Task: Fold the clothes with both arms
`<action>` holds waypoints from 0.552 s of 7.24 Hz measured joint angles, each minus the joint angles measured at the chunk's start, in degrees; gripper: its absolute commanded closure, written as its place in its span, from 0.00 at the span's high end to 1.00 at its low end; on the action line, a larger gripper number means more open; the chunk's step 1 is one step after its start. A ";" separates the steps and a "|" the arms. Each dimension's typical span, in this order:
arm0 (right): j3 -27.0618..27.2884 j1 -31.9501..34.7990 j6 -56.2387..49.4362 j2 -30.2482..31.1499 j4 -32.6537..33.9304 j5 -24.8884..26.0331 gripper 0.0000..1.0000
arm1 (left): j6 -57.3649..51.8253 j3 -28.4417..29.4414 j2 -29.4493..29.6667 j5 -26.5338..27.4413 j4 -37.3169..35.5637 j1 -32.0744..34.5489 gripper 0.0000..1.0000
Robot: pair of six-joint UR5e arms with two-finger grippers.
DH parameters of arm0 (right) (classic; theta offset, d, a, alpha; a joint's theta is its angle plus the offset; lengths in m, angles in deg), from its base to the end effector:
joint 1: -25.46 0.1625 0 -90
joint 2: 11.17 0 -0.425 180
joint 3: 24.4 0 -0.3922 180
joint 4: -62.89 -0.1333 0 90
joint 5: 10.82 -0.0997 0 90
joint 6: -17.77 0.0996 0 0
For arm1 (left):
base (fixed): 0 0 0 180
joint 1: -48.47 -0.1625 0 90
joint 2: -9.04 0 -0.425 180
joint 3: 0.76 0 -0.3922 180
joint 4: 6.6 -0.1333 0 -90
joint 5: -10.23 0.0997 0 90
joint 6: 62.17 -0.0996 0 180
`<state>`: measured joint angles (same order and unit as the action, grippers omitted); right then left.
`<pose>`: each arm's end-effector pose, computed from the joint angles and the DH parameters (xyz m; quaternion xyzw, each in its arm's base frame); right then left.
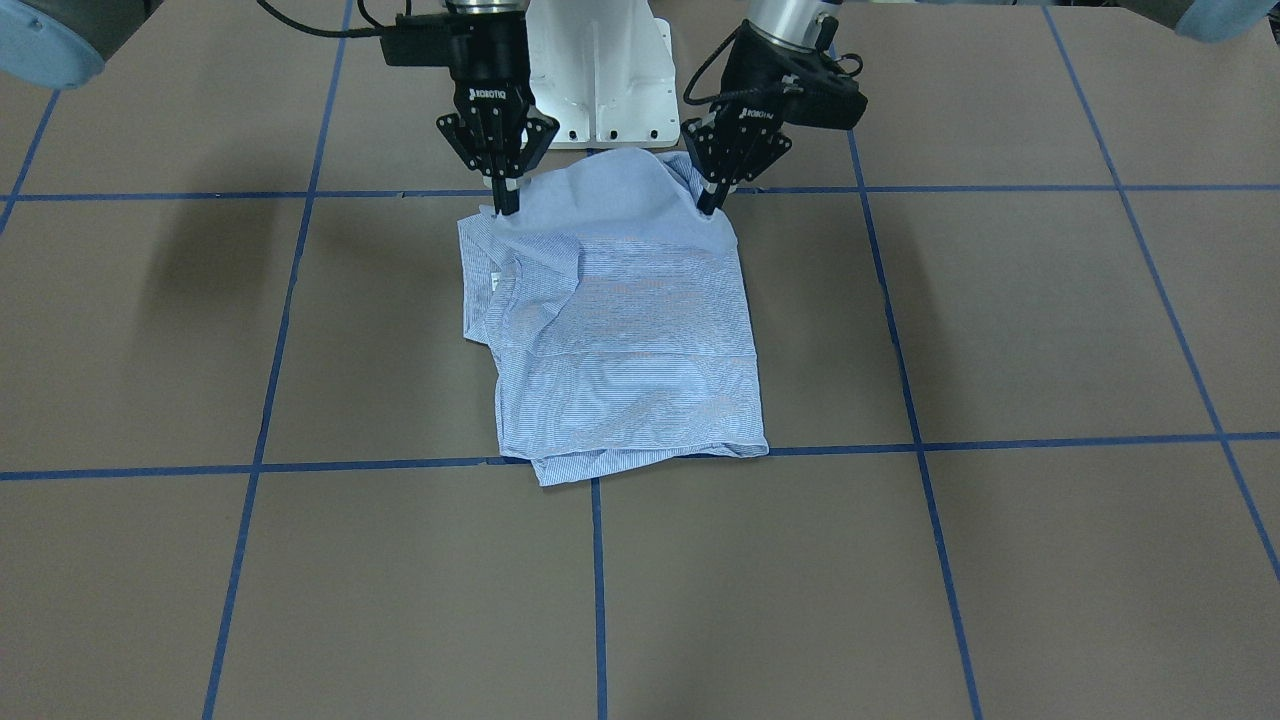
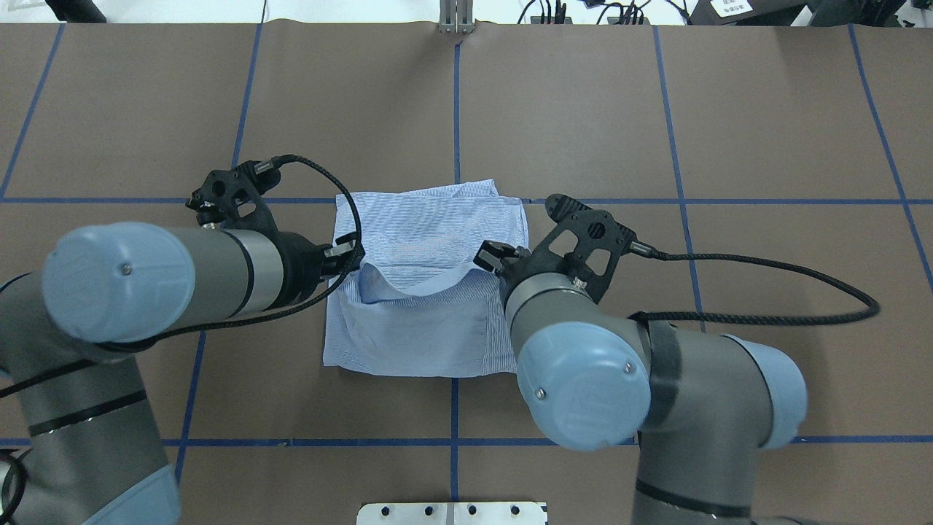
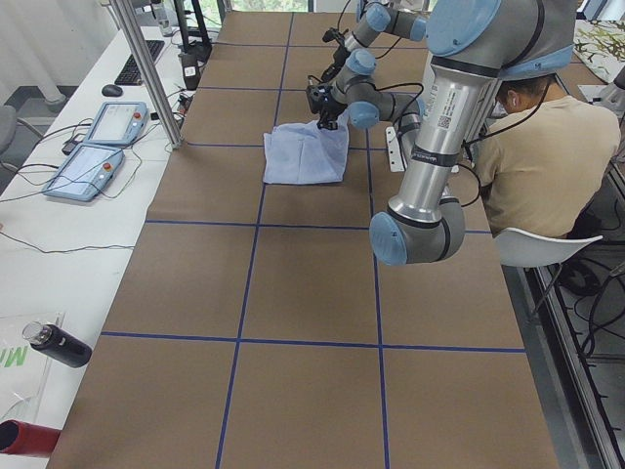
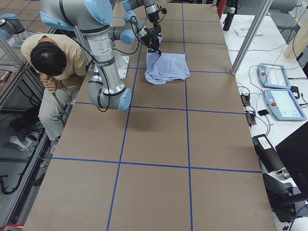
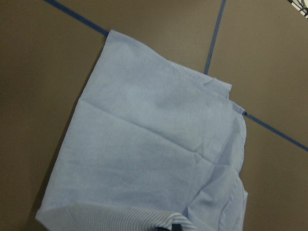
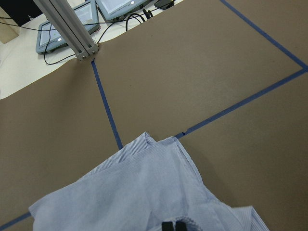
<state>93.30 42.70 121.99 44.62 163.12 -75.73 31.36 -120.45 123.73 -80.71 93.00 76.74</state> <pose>-0.4792 -0.3325 0.1457 0.2066 -0.4202 0.3293 0.8200 0.4125 -0.3713 0.1839 0.1067 0.5189 -0.2282 0.8169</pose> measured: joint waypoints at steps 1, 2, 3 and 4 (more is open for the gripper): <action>-6.60 3.09 -2.29 -1.23 -5.47 -1.53 0.00 | -3.12 4.55 2.08 0.06 0.03 2.77 0.00; -13.36 5.44 -4.11 -3.17 -9.56 -2.76 0.00 | -5.43 9.46 4.14 0.13 0.66 4.91 0.00; -19.04 6.99 -5.25 -5.39 -11.47 -3.67 0.00 | -7.60 14.51 5.92 0.19 2.49 6.47 0.00; -23.58 7.96 -5.86 -7.22 -12.70 -4.32 0.00 | -10.10 20.23 7.56 0.22 5.96 7.65 0.00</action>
<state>69.73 50.66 116.12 37.39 150.42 -80.05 21.25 -100.22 131.29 -80.49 98.96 84.39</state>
